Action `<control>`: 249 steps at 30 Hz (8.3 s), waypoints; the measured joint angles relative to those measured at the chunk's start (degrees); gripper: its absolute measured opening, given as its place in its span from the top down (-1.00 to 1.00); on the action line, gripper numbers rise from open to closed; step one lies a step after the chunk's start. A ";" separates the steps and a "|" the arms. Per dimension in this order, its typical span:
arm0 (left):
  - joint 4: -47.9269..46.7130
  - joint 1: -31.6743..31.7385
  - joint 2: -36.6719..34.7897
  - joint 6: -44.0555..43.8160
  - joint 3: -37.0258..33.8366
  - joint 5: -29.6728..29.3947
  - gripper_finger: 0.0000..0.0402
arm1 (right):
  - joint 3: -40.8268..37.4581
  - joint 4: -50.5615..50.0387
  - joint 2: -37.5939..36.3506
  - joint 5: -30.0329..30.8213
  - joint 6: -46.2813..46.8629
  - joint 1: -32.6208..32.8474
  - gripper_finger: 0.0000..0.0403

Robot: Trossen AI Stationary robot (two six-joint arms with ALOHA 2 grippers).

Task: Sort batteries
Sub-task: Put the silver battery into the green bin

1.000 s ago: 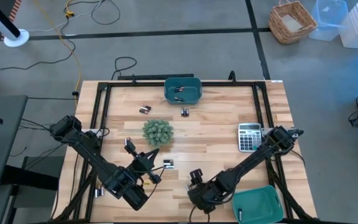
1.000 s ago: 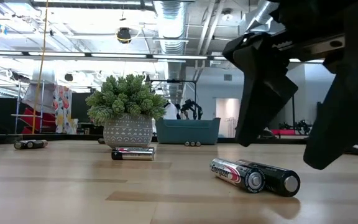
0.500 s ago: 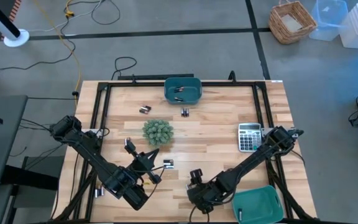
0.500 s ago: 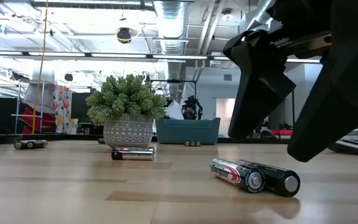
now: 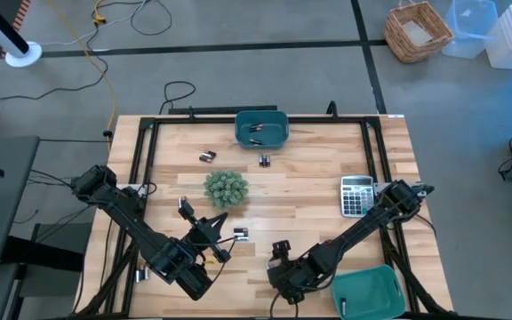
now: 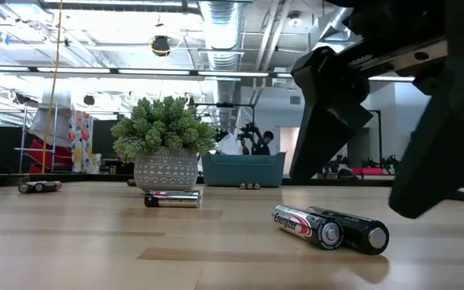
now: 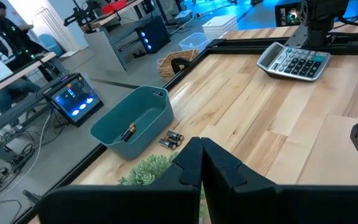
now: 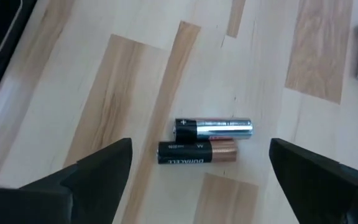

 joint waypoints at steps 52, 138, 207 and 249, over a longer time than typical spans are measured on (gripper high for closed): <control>0.01 -0.26 0.00 0.21 0.02 0.26 1.00 | -3.04 8.94 2.89 -1.66 -1.66 -2.67 -0.95; -0.02 -0.26 0.00 0.24 0.02 0.48 1.00 | -1.79 7.63 2.97 -4.92 -1.07 -4.68 -0.39; 0.36 -0.24 0.00 0.44 0.02 1.42 1.00 | -2.01 3.58 -16.46 -5.17 -13.55 -4.29 0.01; 12.28 7.95 -0.02 4.12 -0.76 7.92 1.00 | -39.28 8.88 -63.29 -4.91 4.56 34.71 -0.10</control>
